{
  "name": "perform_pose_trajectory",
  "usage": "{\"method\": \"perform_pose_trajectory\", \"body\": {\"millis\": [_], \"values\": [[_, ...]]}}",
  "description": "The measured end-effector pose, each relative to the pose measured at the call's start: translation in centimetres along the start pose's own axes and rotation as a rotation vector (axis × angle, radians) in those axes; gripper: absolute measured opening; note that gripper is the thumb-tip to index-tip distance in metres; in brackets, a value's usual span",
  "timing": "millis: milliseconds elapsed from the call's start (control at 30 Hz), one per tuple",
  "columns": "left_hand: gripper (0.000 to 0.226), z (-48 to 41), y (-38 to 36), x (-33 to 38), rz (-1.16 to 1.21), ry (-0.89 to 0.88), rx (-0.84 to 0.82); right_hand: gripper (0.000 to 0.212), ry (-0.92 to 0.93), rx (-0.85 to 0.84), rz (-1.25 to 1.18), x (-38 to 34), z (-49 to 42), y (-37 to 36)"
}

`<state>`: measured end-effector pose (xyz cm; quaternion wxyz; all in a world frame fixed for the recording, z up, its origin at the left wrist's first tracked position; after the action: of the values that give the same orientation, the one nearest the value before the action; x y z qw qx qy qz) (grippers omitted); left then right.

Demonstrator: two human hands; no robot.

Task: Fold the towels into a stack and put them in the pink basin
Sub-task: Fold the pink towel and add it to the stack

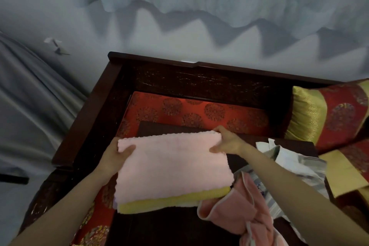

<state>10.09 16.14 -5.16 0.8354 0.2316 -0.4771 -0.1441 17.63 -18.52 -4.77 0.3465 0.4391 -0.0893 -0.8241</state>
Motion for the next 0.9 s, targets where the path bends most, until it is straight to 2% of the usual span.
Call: {"method": "perform_pose_trajectory", "body": {"millis": [200,267,367,433,500,567,667,700,767,800,900], "values": [[0.020,0.1,1.3,1.6,-0.078,-0.083,-0.078,0.070,-0.159,-0.131,-0.269,0.3,2.3,2.1],[0.020,0.4,1.2,1.4,-0.116,-0.073,-0.121,0.078,-0.165,-0.104,-0.157,0.5,2.8,2.0],[0.035,0.2,0.8,-0.1,-0.308,-0.025,-0.135,0.101,-0.080,-0.007,0.196,1.9,2.6,0.5],[0.049,0.0,1.1,-0.6,-0.373,-0.034,-0.087,0.106,0.005,0.095,0.185,2.9,3.1,0.6],[0.056,-0.3,1.7,-0.6,-0.342,-0.065,-0.007,0.092,0.064,0.250,0.075,4.6,4.2,1.8],[0.053,-0.6,2.3,-0.6,-0.263,-0.085,0.076,0.065,0.040,0.349,0.015,7.3,5.9,3.1],[0.041,0.0,2.9,0.0,-0.257,-0.117,0.219,0.021,-0.103,0.214,0.017,11.2,9.0,3.1],[0.037,0.6,2.6,0.5,-0.303,-0.163,0.269,0.017,-0.151,0.138,0.065,12.2,9.9,2.6],[0.033,2.4,1.0,2.0,-0.405,-0.296,0.335,0.027,-0.230,0.054,0.155,13.9,11.4,1.1],[0.032,3.6,-0.4,2.8,-0.445,-0.370,0.324,0.032,-0.245,0.058,0.174,14.5,11.9,0.3],[0.029,7.2,-5.7,4.4,-0.471,-0.567,0.156,0.038,-0.214,0.153,0.249,14.9,12.9,-1.2]]}}
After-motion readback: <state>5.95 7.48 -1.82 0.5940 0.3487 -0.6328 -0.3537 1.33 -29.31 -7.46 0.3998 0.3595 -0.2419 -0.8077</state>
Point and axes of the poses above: each hand's wrist, its own z-axis away from the middle knuckle, its own y-axis out of the back of the hand, x = y × z, the point moved 1 cm from there along -z, towards the middle knuckle, and after that the axes turned 10 degrees about -z, right-handed, at the moved point
